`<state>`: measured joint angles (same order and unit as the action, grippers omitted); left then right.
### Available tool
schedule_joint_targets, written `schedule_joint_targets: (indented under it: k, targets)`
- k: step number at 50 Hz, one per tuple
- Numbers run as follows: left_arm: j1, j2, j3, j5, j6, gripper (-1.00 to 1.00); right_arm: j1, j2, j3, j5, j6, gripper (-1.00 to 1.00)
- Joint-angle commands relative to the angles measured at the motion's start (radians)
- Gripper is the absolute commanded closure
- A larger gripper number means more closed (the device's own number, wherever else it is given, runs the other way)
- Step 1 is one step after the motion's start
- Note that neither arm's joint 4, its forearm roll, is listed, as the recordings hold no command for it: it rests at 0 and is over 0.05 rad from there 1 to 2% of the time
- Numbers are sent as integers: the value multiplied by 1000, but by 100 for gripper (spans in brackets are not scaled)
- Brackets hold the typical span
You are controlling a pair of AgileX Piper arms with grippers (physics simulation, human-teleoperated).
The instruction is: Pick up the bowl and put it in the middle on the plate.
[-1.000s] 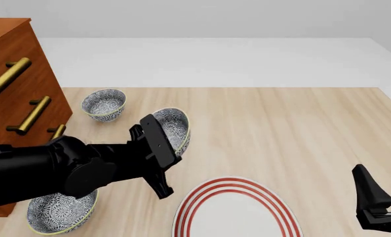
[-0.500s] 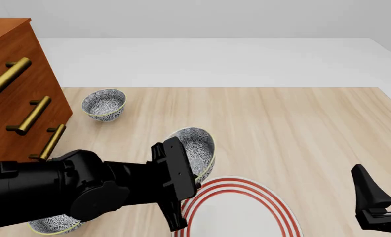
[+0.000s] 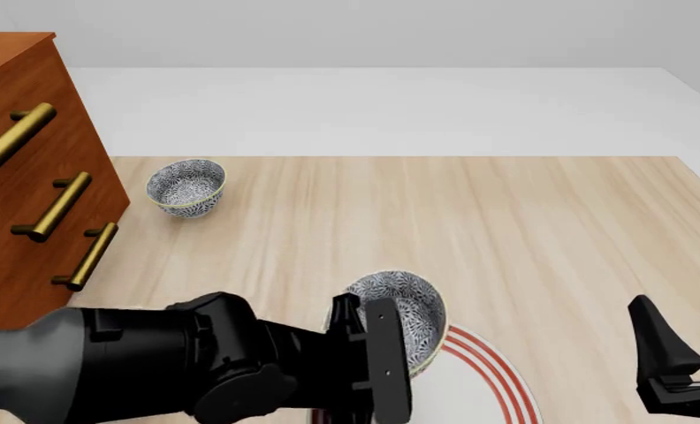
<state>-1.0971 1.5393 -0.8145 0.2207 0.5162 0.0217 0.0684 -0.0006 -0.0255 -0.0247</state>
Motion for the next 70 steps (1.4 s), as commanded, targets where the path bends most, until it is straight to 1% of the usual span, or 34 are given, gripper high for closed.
schedule_joint_targets:
  k: [1, 9, 15, 21, 23, 32, 42, 44, 52, 62, 63, 70]
  targets:
    - [-64, 54, -50, 40, 19, 100, 4, 2, 0, 1, -3, -100]
    - [-120, 86, -89, 72, 1, 100, 3, 5, 0, -1, -2, -100]
    - [-146, 102, -90, 78, 3, 100, 4, 10, 0, -5, -2, -100]
    - [-186, 128, -100, 75, -19, 100, 3, 9, 0, -3, -2, -100]
    - [-192, 138, -98, 70, -15, 100, 3, 7, 0, -2, -1, -100]
    - [-186, 169, -77, 53, 5, 100, 4, 2, 0, 0, -3, -100]
    - [-198, 204, -72, 42, -17, 100, 4, -1, 0, 3, -2, -100]
    - [-189, 208, -59, 31, -2, 100, 3, -2, 0, 4, -2, -100]
    - [-193, 223, -62, 27, -11, 100, 4, 2, 0, 1, -2, -100]
    - [-183, 220, -52, 22, 6, 100, 5, 16, 0, -9, 0, -100]
    - [-176, 213, -47, 19, 12, -100, 5, 15, 0, -7, -1, -100]
    - [-178, 211, -49, 26, 11, -100, 5, 16, 0, -9, 0, -100]
